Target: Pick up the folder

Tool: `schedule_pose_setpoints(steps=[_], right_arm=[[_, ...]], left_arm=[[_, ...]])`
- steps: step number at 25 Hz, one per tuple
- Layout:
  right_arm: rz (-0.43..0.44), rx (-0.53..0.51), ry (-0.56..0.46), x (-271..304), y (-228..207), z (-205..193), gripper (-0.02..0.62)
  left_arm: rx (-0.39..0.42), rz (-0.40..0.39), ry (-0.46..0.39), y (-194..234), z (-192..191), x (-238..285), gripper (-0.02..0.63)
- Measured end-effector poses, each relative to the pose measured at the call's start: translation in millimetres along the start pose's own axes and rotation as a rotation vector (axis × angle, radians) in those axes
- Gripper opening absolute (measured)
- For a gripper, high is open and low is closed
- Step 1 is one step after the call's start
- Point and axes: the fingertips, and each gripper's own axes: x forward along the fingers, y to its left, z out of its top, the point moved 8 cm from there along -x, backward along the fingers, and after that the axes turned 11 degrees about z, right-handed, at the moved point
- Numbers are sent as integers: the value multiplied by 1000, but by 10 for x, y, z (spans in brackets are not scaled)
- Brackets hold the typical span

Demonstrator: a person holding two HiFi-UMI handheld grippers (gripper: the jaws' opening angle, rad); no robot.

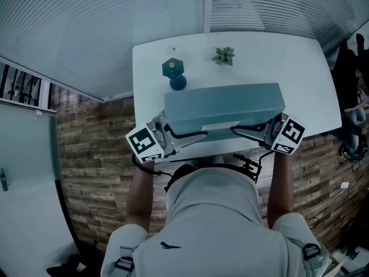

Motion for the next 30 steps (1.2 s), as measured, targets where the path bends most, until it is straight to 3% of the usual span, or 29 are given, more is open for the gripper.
schedule_pose_setpoints(steps=[10, 13, 15, 18, 22, 25, 28, 30], right_arm=[[44, -47, -13, 55, 105, 128, 420], [-25, -50, -92, -57, 55, 202, 399], [-116, -67, -138, -217, 11, 263, 361], [-247, -101, -164, -432, -27, 313, 323], [-397, -154, -106, -477, -9, 266, 268], [-512, -197, -75, -422, 57, 201, 213], [-618, -185, -128, -380, 118, 109, 114], [-670, -159, -162, -340, 145, 47, 54]], left_arm=[[18, 60, -48, -172, 60, -173, 304], [-19, 142, -85, -148, 45, -327, 304], [-23, 247, -114, -138, 64, -464, 304], [34, 435, -151, -174, 175, -617, 304], [134, 730, -218, -309, 379, -752, 302], [147, 976, -260, -411, 455, -843, 301], [136, 1189, -240, -476, 377, -898, 301], [151, 1265, -193, -502, 279, -921, 299]])
